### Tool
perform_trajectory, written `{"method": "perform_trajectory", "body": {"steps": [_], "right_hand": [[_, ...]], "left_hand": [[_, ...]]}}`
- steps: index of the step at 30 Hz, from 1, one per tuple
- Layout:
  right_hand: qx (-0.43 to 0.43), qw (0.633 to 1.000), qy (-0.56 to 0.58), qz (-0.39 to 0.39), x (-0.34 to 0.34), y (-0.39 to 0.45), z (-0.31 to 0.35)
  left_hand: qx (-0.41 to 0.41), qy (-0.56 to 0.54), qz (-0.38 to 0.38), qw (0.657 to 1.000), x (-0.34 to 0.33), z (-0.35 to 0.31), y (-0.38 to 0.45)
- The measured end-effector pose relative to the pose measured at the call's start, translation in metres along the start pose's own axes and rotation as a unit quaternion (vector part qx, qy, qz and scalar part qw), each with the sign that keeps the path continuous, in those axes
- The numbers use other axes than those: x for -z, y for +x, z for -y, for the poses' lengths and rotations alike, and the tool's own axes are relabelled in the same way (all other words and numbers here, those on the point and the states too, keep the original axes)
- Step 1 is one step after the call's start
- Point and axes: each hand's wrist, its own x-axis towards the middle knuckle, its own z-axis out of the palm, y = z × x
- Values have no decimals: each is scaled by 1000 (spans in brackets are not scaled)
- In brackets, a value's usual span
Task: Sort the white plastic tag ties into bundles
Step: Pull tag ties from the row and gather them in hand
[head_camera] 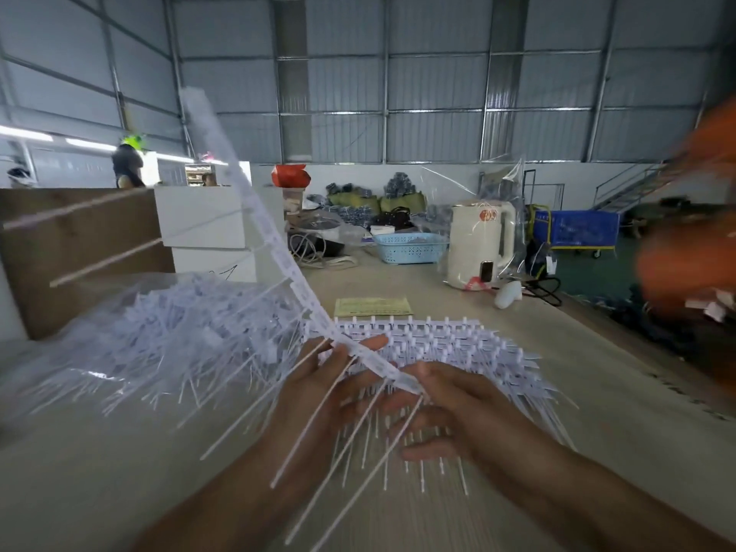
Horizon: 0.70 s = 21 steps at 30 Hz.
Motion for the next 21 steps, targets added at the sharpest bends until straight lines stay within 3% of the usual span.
{"method": "perform_trajectory", "body": {"steps": [3,9,12,15,18,21], "right_hand": [[0,998,1,-66,5,3,-4],[13,976,42,-215,46,14,2],[-2,962,-7,-274,73,18,0],[-37,951,-87,-295,92,19,-5],[-28,946,-109,-303,104,19,-2],[-5,955,-115,-272,104,19,0]], "left_hand": [[-21,37,6,999,-5,4,-3],[75,148,55,985,-1,0,-9],[100,199,110,969,-5,-2,-17],[57,246,172,952,-14,-9,-27],[-2,326,252,911,-18,-27,-35],[-33,310,335,889,-29,-60,-37]]}}
